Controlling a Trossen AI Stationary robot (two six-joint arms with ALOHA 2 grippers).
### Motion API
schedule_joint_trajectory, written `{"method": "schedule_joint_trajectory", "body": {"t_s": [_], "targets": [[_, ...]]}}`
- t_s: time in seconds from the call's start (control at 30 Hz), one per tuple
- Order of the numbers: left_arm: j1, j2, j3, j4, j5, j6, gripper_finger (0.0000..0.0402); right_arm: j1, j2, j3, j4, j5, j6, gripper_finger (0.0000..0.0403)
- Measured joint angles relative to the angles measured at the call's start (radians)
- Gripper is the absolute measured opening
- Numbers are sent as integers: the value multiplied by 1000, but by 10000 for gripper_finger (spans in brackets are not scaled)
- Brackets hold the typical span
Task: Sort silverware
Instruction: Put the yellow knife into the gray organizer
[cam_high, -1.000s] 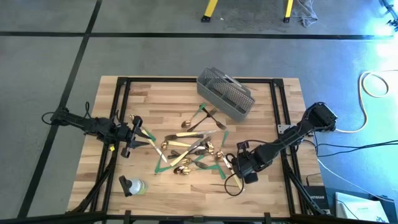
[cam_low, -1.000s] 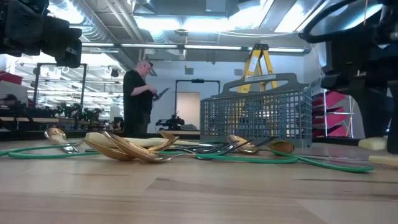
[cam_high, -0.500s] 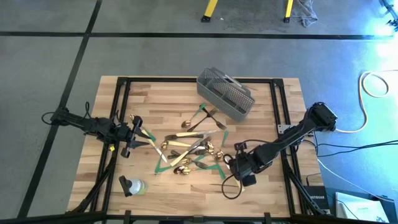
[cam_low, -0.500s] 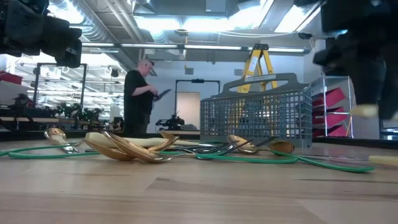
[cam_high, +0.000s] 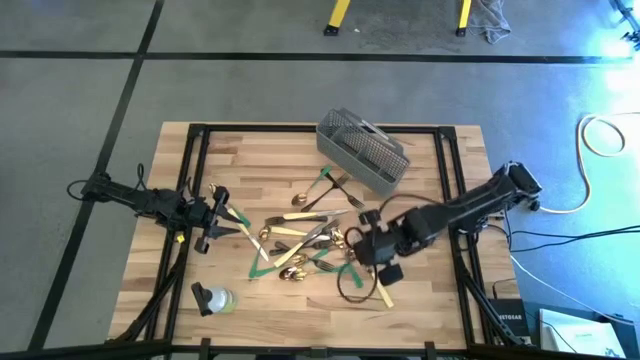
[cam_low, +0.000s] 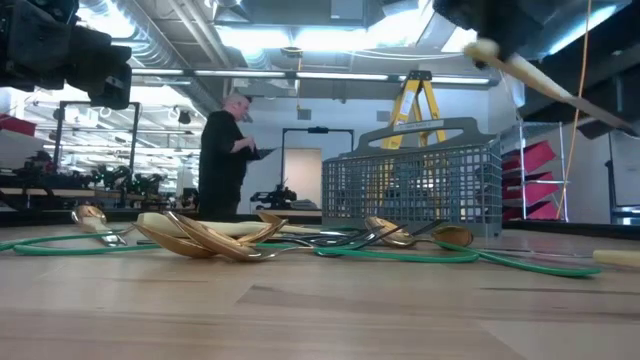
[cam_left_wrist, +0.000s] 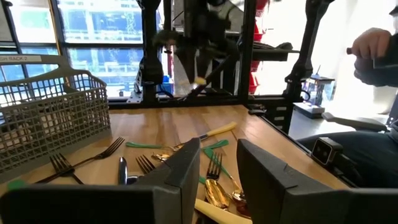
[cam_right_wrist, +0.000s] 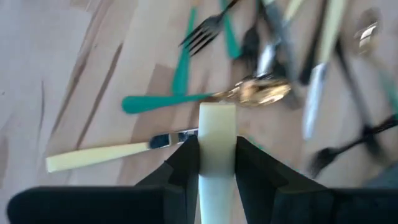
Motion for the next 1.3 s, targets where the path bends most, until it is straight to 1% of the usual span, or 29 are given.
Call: {"method": "schedule_joint_trajectory", "body": {"t_s": [0.1,0.23,0.43,0.53,0.6,0.67,0.77,0.87,1.07,1.17,1.3], "targets": [[0,0,0,0,2,-40,92,-46,-24,65,-29,0,-76,69],[0,0,0,0,2,-46,92,-111,-95,110,-29,0,-159,69],[0,0,0,0,2,-45,92,-221,-233,113,24,2,-234,69],[0,0,0,0,2,-45,92,-286,-290,113,92,0,-279,69],[0,0,0,0,2,-45,92,-334,-319,113,144,-35,-315,69],[0,0,0,0,2,-45,92,-384,-344,103,199,-99,-348,69],[0,0,0,0,2,-47,92,-458,-387,52,281,-188,-360,69],[0,0,0,0,2,-47,92,-534,-431,-29,361,-261,-371,69],[0,0,0,0,3,-48,92,-671,-520,-203,474,-300,-370,69],[0,0,0,-1,6,-48,92,-744,-580,-312,563,-363,-339,69],[0,0,0,-1,6,-42,92,-812,-663,-461,695,-384,-297,69]]}}
